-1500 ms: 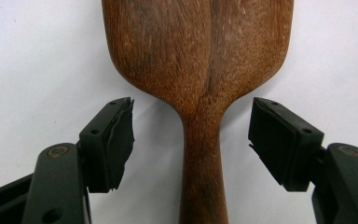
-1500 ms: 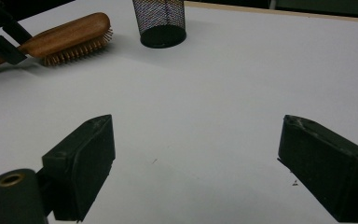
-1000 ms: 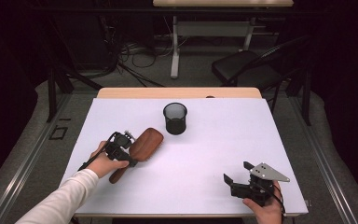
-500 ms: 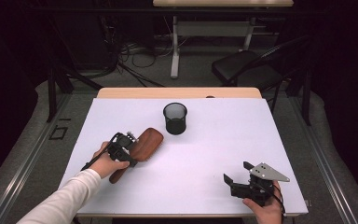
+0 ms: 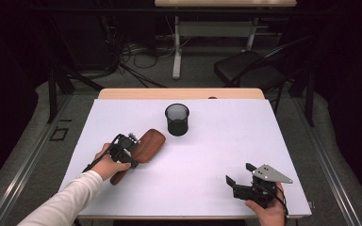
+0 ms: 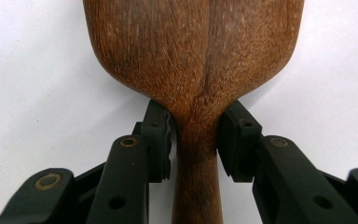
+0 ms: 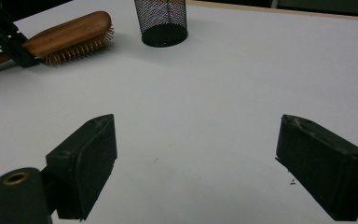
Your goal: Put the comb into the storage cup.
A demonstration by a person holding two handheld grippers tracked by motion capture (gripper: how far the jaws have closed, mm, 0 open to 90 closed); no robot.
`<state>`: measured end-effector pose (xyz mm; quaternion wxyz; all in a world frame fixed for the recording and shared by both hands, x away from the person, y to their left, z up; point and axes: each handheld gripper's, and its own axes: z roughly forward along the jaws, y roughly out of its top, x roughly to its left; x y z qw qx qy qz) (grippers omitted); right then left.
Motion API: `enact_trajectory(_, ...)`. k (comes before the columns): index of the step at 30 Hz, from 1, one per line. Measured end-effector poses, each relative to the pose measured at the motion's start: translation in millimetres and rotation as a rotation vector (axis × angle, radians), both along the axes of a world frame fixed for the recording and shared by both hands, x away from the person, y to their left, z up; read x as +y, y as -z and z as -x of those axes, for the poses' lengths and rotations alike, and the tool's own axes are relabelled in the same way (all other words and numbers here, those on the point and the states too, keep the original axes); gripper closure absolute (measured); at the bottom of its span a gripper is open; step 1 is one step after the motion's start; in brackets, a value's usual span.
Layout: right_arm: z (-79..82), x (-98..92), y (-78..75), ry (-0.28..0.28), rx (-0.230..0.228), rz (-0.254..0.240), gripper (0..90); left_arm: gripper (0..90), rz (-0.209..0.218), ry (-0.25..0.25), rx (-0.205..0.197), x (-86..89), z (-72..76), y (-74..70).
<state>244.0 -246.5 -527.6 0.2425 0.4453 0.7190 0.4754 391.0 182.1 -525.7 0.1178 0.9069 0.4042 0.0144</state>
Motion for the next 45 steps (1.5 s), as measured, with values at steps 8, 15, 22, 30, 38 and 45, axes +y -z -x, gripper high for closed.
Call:
enact_trajectory(8,-0.1,0.0,0.1,0.000,0.000,0.000,11.9,68.0,0.012,-0.025,0.018,0.4,-0.4,-0.2)
enact_trajectory(15,0.1,0.4,0.1,0.000,0.005,0.000,11.9,69.0,0.015,-0.041,0.027,0.6,-0.3,-0.6)
enact_trajectory(22,-0.2,0.7,0.3,-0.002,0.005,0.001,11.9,69.9,0.017,-0.055,0.037,0.1,-0.2,-0.9)
enact_trajectory(30,-0.4,0.7,0.4,-0.002,0.005,0.000,11.9,70.9,0.028,-0.073,0.049,0.8,-0.2,-0.8)
enact_trajectory(38,-0.4,1.0,0.5,-0.001,0.008,0.000,11.9,72.4,0.029,-0.063,0.031,1.8,1.9,-0.3)
enact_trajectory(45,-0.4,1.1,0.6,-0.001,0.010,-0.002,11.9,72.6,0.028,-0.059,0.015,1.5,3.8,0.2)
